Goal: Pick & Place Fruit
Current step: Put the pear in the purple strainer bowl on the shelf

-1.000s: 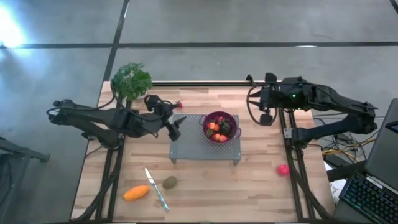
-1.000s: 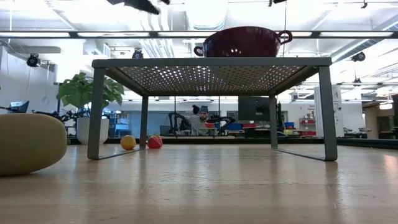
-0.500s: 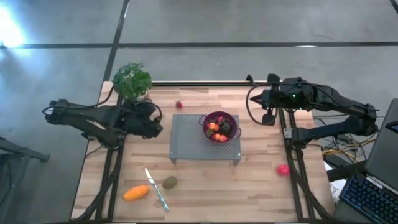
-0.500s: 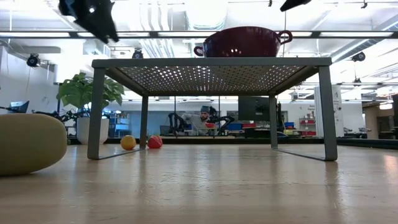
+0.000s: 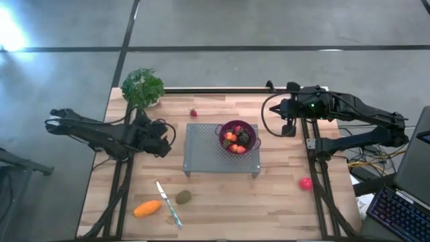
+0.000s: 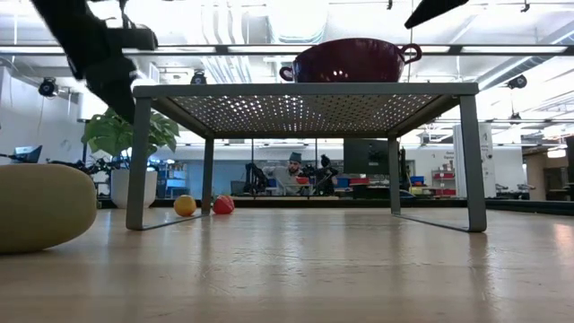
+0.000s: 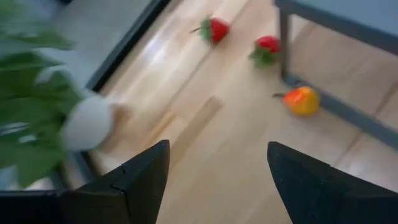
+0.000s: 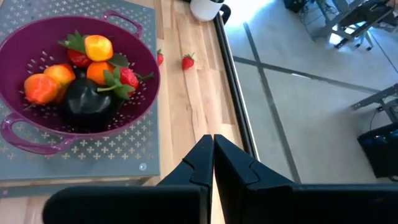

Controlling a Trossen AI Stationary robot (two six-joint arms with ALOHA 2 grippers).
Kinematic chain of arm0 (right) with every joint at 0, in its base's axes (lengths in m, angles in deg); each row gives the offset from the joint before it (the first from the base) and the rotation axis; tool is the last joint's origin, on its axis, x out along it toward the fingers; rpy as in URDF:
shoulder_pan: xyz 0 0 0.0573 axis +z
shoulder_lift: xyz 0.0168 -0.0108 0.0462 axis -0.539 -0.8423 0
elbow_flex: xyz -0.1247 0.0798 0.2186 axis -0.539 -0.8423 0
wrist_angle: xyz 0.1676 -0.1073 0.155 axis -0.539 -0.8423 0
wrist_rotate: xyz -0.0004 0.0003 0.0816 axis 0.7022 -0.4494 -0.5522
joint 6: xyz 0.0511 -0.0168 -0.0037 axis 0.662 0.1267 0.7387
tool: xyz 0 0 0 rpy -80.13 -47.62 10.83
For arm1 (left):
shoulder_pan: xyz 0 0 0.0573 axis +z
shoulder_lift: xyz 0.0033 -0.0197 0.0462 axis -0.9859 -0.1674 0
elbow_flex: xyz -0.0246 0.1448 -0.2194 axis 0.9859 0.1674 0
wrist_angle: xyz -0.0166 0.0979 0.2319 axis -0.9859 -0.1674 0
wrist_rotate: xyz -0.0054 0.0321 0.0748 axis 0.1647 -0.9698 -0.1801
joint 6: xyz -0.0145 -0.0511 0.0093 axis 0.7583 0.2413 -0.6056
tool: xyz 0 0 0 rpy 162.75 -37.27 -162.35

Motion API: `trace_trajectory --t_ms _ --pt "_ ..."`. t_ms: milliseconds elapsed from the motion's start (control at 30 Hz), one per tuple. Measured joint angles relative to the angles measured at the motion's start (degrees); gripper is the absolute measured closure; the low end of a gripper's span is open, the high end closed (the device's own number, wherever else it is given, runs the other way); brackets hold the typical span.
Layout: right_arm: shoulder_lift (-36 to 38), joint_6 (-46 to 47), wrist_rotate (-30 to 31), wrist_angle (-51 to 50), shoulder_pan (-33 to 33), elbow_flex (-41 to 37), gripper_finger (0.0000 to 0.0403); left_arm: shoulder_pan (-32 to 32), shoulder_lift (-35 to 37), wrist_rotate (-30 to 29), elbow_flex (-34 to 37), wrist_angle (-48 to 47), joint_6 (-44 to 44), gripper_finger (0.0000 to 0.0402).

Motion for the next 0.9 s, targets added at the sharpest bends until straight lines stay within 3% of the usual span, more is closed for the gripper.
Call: trace_trajectory --t_ms 133,333,633,900 --pt "0.00 0.01 0.00 0.17 -0.28 0.00 0.0394 0.04 4.70 0.43 9.46 14.22 -4.93 0.0136" --pt "0.00 0.00 0.00 0.32 -0.28 0.00 0.0394 0.09 10.75 4.15 22.14 28.61 -5.69 0.0144" --pt "0.00 1.32 0.00 1.90 -0.33 0.00 0.0394 0.13 11.26 5.29 38.32 60.50 -14.93 0.0145" --pt "0.00 1.98 0.00 3.20 -0.30 0.00 0.0394 0.82 10.97 4.04 41.05 65.86 -18.75 0.0141"
